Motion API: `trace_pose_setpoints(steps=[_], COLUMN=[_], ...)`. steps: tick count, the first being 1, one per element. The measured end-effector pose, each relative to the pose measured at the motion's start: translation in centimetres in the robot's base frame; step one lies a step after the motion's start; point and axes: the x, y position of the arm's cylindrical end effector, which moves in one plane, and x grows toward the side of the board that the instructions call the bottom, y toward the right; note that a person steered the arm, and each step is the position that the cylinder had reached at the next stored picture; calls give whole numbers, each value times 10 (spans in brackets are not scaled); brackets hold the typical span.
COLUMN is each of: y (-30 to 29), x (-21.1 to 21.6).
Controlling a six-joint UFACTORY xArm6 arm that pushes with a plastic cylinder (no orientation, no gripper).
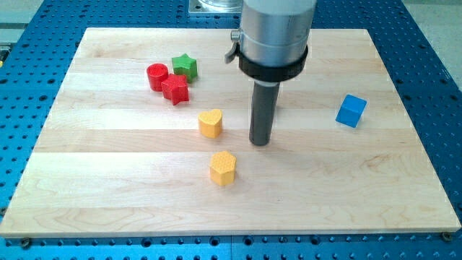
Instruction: Slide the yellow heart to the left center
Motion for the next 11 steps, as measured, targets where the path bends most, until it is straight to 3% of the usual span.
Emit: trace_pose_setpoints(steps=[1,2,3,4,5,7,8,9,11], y=[-65,-167,-167,-226,-191,-274,-274,-228,-274], x=[-16,-4,-5,-3,43,9,2,3,-21])
